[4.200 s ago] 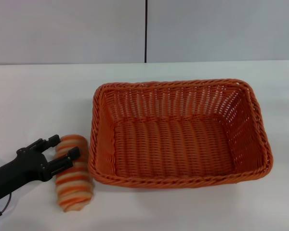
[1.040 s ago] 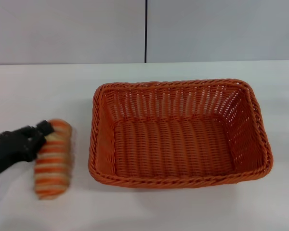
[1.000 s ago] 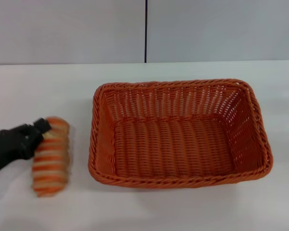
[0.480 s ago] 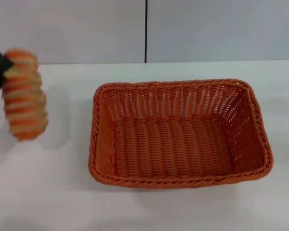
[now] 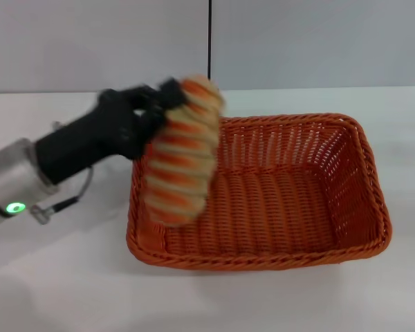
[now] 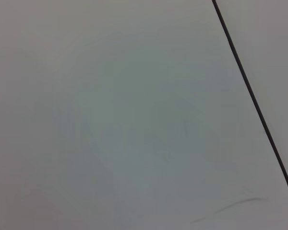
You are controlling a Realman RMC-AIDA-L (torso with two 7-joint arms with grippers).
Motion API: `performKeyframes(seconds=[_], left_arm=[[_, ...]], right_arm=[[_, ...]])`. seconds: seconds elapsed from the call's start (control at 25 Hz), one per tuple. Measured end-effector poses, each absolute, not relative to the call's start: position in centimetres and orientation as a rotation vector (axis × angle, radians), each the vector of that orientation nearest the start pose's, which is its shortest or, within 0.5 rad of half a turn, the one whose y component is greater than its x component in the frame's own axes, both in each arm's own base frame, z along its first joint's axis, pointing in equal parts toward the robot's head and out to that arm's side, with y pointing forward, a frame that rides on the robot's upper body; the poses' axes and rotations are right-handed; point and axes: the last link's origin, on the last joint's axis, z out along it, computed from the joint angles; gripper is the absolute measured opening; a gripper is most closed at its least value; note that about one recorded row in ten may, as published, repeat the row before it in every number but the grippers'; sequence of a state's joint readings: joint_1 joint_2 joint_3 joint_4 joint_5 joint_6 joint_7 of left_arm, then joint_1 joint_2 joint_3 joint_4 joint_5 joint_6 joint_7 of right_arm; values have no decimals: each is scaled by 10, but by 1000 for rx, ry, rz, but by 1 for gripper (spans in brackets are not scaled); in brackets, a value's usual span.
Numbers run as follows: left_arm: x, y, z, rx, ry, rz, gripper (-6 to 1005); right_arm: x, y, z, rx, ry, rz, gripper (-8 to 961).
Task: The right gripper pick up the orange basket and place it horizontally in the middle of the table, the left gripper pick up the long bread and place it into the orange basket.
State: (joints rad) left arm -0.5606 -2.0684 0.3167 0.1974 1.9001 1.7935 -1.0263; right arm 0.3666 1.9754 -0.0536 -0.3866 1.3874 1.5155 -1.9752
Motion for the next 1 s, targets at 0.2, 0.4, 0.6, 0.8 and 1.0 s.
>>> performKeyframes(seconds=[0.2,0.4,0.6,0.8,1.0], left_arm=[[-234,302,-34,-2479,-618,-1381,83],[-234,303,-43,-2475,-665,-1356,81],[-236,301,-41,-2454,-666,-1365,172],[-239,302,-38,-2420,-671,-1378,386],[-247,299,-25,-2294,-641,-1427,580]], right_arm=[[366,297,101,-1778,787,1051,564],[364,299,99,-1784,783,1053,564],[364,299,99,-1784,783,1052,564],[364,299,99,-1782,783,1052,564],[366,297,99,-1771,786,1054,564]])
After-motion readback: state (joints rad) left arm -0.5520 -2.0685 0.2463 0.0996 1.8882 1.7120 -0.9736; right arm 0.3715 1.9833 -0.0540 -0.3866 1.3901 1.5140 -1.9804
